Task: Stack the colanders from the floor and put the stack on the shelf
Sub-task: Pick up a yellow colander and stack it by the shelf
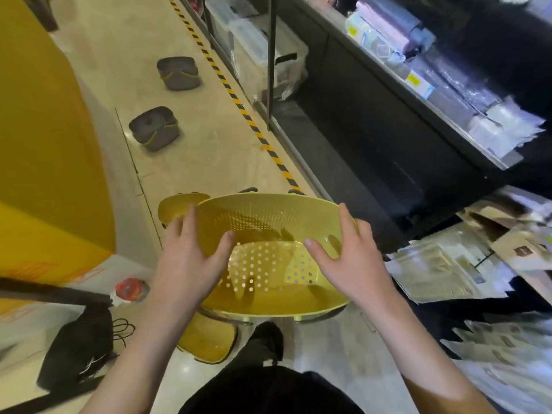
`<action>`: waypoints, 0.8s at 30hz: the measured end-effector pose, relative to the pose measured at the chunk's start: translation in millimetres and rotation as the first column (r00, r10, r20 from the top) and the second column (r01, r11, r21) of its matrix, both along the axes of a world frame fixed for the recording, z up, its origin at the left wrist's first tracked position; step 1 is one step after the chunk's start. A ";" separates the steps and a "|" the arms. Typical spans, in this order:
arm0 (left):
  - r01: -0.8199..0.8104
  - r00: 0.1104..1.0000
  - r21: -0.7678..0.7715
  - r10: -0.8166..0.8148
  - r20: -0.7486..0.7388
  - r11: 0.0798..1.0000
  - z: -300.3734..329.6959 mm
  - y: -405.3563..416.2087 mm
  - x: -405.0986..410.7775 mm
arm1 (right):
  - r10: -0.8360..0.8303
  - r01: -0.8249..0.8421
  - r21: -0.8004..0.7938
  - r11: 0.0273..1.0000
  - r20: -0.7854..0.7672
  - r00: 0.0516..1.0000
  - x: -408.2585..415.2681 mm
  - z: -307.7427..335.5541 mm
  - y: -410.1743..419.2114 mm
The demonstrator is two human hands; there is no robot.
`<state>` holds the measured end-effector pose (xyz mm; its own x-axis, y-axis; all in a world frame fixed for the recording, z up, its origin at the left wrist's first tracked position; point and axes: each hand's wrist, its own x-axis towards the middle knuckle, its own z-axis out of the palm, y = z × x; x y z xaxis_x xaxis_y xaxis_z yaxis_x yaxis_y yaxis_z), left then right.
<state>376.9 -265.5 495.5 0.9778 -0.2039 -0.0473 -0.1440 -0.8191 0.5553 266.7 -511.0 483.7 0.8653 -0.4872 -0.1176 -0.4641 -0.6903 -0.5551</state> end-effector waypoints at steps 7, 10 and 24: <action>-0.007 1.000 0.002 0.007 0.024 1.000 11.0 -52.3 118.6 | 0.035 -0.034 -0.040 0.999 0.019 0.999 130.6 10.3 -61.0; -0.006 0.999 -0.003 0.006 0.032 1.000 13.4 -80.5 168.2 | 0.023 -0.022 -0.051 0.998 0.031 0.999 177.1 9.1 -87.7; 0.159 0.986 0.045 -0.161 0.044 0.986 17.6 -225.5 384.7 | -0.156 0.156 0.067 0.985 -0.011 0.988 348.7 -4.2 -206.0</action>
